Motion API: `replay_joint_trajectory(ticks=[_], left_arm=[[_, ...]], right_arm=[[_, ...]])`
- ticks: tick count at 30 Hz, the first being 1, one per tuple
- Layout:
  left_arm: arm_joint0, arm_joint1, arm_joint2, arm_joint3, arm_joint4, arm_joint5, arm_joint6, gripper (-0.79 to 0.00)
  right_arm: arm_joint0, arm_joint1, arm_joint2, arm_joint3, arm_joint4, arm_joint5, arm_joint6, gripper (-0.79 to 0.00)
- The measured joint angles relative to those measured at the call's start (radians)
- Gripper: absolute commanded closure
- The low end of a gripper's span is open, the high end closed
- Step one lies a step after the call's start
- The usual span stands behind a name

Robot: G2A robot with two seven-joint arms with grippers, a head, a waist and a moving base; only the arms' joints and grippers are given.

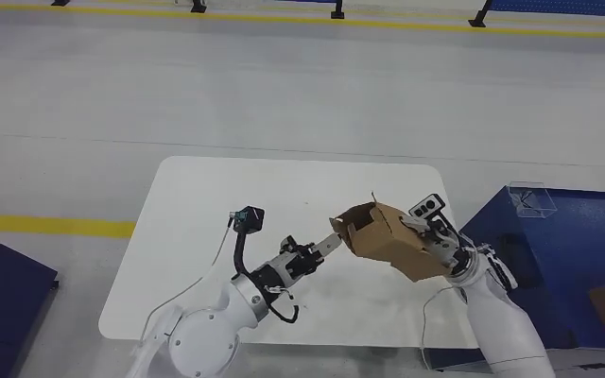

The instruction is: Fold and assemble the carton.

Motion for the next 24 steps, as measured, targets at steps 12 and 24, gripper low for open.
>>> replay_joint_trajectory(ticks=[12,24], left_arm=[[-0.097,-0.026,0.109,0.085,0.019,0.149,-0.023,-0.785],[-0.077,-0.028,0.081,0.031,0.022,0.12,0.016,-0.785]], right_arm=[[-0.036,0.001,0.003,-0.057,-0.114,-0.132,0.025,0.0],[-0.012,-0.005,-0.005,-0.018,-0.044,-0.043,-0.065,0.0]])
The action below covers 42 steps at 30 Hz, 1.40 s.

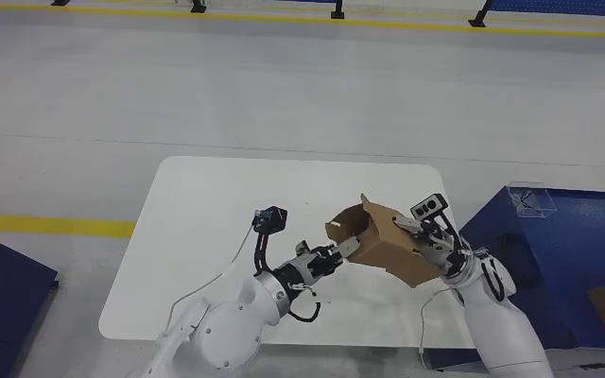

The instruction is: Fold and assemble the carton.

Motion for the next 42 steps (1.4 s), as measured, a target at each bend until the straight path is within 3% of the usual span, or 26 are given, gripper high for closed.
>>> replay_joint_trajectory(ticks=[5,9,20,31,37,42], left_arm=[[0.073,0.013,-0.09,-0.049,-0.005,-0.012,0.015,-0.785],[0.087,0.02,-0.132,-0.032,0.0,-0.004,-0.019,-0.785],[0.025,0.018,-0.095,0.023,-0.003,-0.045,-0.108,-0.785],[-0.028,0.013,-0.073,0.072,-0.006,0.027,-0.161,-0.785],[-0.059,0.011,-0.046,0.094,0.021,0.093,-0.197,-0.785],[-0.038,0.011,-0.072,0.064,0.0,0.103,-0.157,-0.785]], right_arm=[[0.017,-0.003,-0.008,0.02,0.054,0.077,-0.003,0.0],[0.025,-0.003,-0.013,0.017,0.067,0.114,0.011,0.0],[0.021,-0.004,-0.033,-0.008,0.019,0.108,0.033,0.0],[0.028,-0.002,-0.044,-0.01,-0.035,0.103,0.061,0.0],[0.036,0.001,-0.028,-0.007,-0.104,0.022,0.03,0.0],[0.045,0.002,-0.006,0.0,-0.192,-0.105,-0.027,0.0]])
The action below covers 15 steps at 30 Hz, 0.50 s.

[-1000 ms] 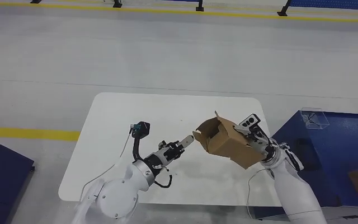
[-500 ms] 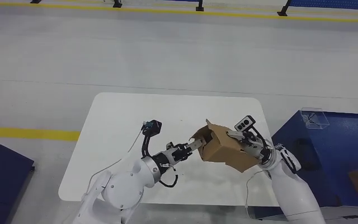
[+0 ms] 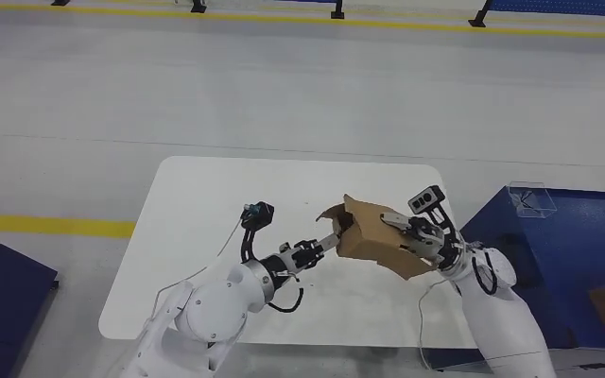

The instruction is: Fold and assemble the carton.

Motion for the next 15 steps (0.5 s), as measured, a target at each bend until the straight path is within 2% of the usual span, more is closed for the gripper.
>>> replay_joint_trajectory(ticks=[5,10,15], left_arm=[[0.038,0.002,-0.025,-0.063,-0.005,-0.018,0.051,-0.785],[0.057,0.004,-0.017,-0.106,0.031,-0.069,0.082,-0.785],[0.049,0.004,0.001,-0.082,0.079,-0.019,0.079,-0.785]], right_arm=[[0.0,0.002,-0.006,0.001,-0.087,-0.065,-0.005,0.0],[-0.015,0.004,-0.022,-0.016,-0.129,-0.08,0.017,0.0],[-0.023,0.005,-0.028,-0.024,-0.127,-0.074,0.041,0.0]])
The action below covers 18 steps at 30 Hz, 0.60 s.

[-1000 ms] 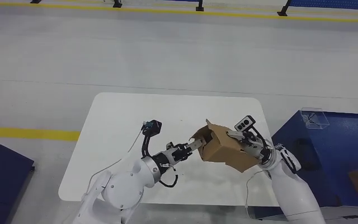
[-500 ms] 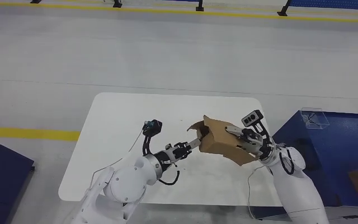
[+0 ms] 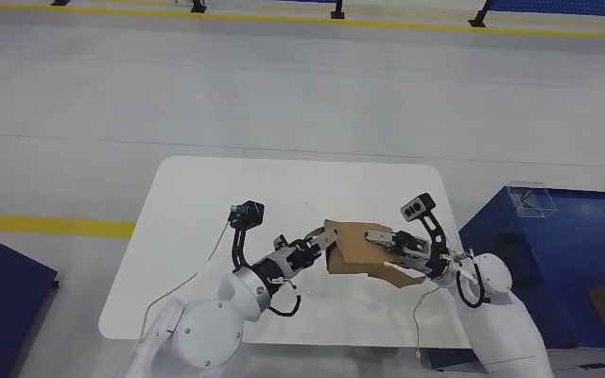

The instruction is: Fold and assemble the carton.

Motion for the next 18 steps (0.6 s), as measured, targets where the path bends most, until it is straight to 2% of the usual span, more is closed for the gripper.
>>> replay_joint_trajectory(ticks=[5,13,18], left_arm=[[-0.032,-0.005,0.011,0.056,-0.016,0.04,-0.028,-0.785],[-0.057,-0.013,0.053,0.094,-0.024,0.019,-0.042,-0.785],[-0.05,-0.014,0.06,0.06,0.005,-0.008,-0.009,-0.785]], right_arm=[[0.001,0.001,0.004,-0.008,0.034,0.025,0.01,0.0],[0.002,-0.001,-0.024,-0.006,0.063,0.09,0.015,0.0],[0.021,-0.004,-0.052,0.033,0.098,0.183,0.003,0.0]])
